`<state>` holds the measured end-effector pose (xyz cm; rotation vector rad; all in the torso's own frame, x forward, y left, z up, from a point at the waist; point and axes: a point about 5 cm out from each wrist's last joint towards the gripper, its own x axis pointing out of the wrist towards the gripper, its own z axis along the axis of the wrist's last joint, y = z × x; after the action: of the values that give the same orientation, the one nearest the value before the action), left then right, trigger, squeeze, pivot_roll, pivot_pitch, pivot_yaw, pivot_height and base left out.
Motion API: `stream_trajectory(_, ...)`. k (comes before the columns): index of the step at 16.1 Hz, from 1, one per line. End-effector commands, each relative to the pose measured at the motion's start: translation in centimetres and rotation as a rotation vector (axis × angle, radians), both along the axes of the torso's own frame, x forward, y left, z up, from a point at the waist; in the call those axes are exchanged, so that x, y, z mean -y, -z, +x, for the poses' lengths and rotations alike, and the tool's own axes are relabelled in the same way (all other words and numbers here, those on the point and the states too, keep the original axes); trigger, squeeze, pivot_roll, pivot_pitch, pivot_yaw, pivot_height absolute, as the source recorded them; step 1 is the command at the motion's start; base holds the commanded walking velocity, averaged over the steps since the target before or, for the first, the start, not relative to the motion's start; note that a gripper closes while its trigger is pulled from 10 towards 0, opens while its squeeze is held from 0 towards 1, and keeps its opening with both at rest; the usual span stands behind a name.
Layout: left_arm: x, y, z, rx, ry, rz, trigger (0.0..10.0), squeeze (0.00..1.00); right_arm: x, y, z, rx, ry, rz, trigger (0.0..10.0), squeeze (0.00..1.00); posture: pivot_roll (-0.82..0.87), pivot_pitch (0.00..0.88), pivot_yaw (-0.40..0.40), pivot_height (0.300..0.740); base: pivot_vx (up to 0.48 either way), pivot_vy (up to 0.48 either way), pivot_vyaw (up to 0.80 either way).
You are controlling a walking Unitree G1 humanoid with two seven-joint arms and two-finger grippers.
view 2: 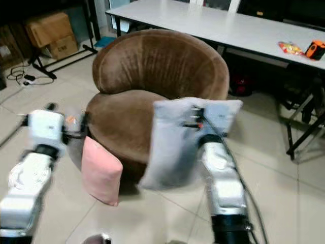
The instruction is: Move the pillow to the sofa from floor
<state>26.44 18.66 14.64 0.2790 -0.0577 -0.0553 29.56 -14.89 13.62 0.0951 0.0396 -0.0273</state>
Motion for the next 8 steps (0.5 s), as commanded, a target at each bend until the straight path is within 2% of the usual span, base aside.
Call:
stream_trajectory(1,-0.41,-0.13,0.07,0.003,-0.009,0.011,10.0,0.0,-0.24,-1.45,0.24,0.07,-0.002,0.0,10.0,0.0,-0.02,0.0,-0.047,0.74,0.0,-0.259,0.0)
stream_trajectory(4,-0.35,-0.05,0.11,0.005,-0.007,0.007,10.0,0.0,-0.22,-1.4,0.31,0.069,-0.005,-0.003,10.0,0.0,-0.01,0.0,-0.051,0.74,0.0,-0.26,0.0)
stream_trajectory(8,-0.59,0.01,0.17,0.006,-0.021,-0.016,10.0,0.0,-0.16,-1.22,0.41,0.057,0.001,0.015,10.0,0.0,-0.01,0.0,-0.055,0.74,0.0,0.0,0.0)
